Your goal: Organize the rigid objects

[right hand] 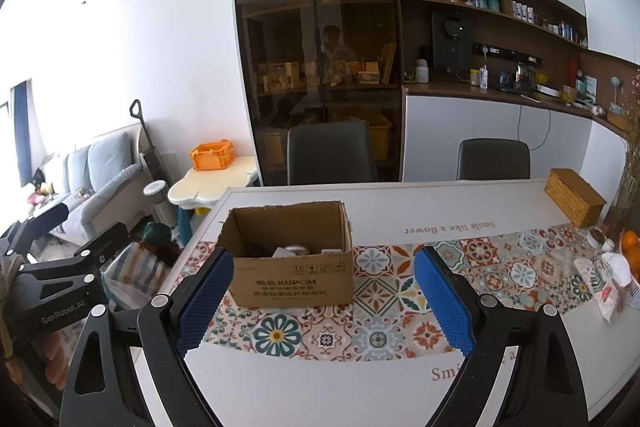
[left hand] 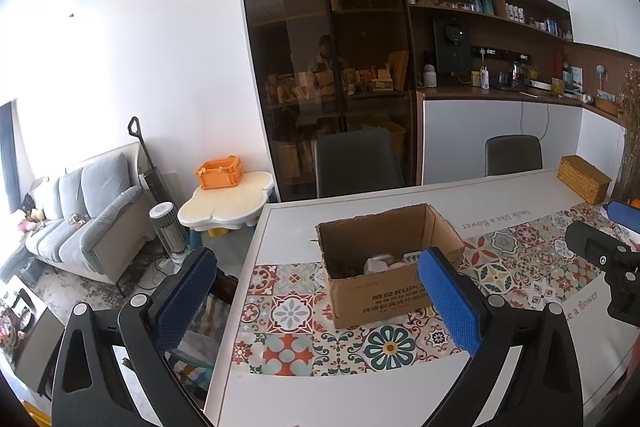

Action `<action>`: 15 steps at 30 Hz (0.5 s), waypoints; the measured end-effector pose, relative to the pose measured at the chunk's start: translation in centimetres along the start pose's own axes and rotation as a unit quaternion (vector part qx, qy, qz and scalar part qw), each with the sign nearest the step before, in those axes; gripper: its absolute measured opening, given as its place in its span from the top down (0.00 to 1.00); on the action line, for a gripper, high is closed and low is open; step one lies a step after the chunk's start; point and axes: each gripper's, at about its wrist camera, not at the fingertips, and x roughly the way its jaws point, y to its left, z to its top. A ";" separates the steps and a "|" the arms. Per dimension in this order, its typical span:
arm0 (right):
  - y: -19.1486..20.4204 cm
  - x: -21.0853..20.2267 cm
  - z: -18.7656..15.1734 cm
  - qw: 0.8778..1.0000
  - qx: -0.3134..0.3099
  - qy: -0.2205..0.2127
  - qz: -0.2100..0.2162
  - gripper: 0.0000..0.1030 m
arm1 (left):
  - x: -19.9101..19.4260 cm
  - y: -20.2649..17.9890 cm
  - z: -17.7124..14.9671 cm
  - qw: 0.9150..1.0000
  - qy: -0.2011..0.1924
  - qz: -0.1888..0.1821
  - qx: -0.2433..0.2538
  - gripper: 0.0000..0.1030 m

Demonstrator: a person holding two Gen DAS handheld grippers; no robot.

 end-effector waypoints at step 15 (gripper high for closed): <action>0.3 0.0 0.2 1.000 -0.002 0.001 0.000 0.11 | 0.3 0.3 0.2 1.000 0.002 0.002 0.002 0.00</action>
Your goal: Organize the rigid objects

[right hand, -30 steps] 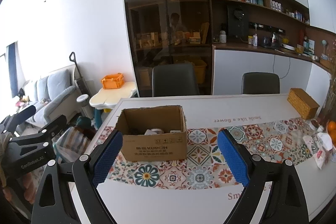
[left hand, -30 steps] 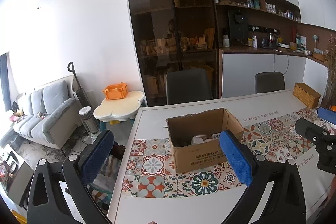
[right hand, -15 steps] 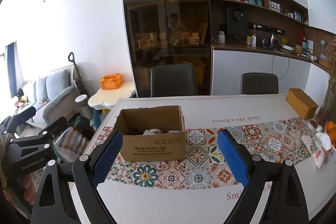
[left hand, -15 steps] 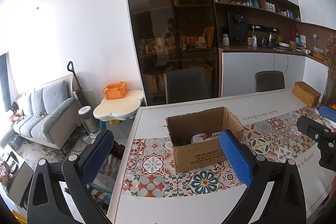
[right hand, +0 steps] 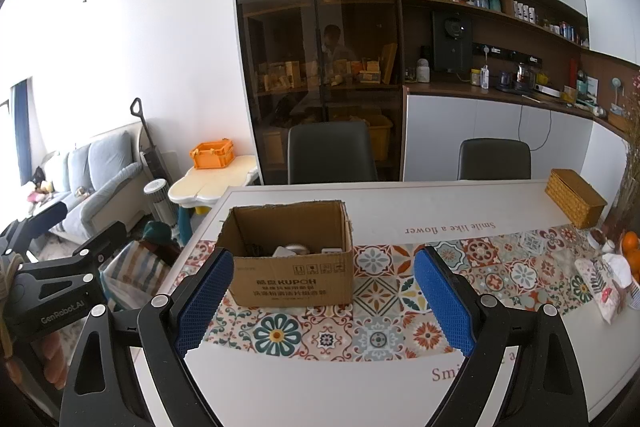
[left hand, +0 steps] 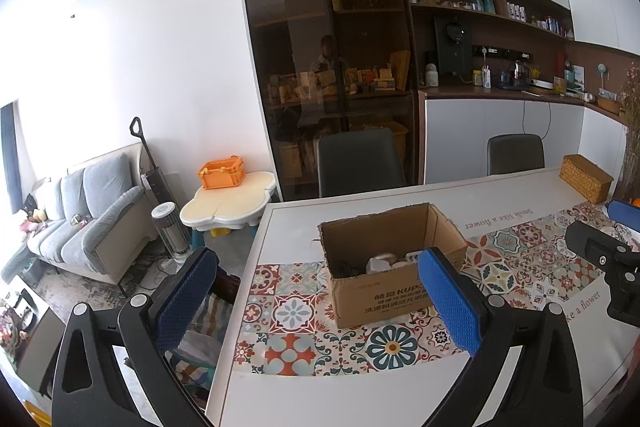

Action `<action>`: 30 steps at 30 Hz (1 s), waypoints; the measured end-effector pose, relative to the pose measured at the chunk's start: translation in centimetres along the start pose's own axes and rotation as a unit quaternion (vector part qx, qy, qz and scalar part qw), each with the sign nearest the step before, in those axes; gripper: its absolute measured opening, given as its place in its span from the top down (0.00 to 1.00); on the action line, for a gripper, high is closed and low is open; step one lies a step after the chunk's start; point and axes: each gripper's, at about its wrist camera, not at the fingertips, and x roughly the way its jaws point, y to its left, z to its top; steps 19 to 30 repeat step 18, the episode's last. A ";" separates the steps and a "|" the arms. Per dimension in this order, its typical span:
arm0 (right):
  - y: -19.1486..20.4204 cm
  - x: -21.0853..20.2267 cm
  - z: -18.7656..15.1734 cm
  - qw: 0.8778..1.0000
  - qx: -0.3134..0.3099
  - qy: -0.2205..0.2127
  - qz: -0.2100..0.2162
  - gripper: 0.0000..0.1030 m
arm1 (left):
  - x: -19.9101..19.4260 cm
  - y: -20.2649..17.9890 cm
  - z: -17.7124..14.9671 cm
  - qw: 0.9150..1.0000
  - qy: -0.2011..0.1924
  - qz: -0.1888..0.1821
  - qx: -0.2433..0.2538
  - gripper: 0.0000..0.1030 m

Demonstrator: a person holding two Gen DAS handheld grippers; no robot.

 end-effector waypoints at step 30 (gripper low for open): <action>0.0 0.3 -0.1 1.000 0.000 0.002 0.002 0.11 | 0.1 0.0 -0.1 1.000 0.001 0.000 -0.002 0.00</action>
